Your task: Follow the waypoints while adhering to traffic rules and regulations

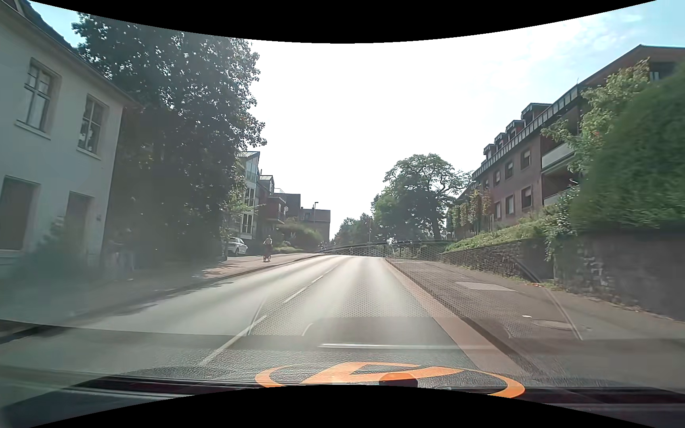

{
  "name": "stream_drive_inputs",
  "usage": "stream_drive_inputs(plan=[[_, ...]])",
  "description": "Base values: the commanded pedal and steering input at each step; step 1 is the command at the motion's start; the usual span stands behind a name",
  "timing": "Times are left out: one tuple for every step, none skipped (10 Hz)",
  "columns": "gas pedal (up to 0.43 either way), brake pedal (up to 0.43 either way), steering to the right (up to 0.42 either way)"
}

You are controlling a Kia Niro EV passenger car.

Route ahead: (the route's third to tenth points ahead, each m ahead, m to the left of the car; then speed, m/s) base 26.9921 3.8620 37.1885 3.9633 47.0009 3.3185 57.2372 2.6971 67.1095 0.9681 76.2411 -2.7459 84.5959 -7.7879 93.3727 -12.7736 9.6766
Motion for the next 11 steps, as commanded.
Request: stream_drive_inputs(plan=[[0.189, 0.0, 0.002], [0.189, 0.0, 0.002], [0.189, 0.0, 0.002], [0.189, 0.0, 0.002], [0.189, 0.0, 0.002], [0.189, 0.0, 0.002], [0.189, 0.0, 0.002], [0.189, 0.0, 0.002], [0.189, 0.0, 0.002], [0.189, 0.0, 0.002], [0.189, 0.0, 0.002]])
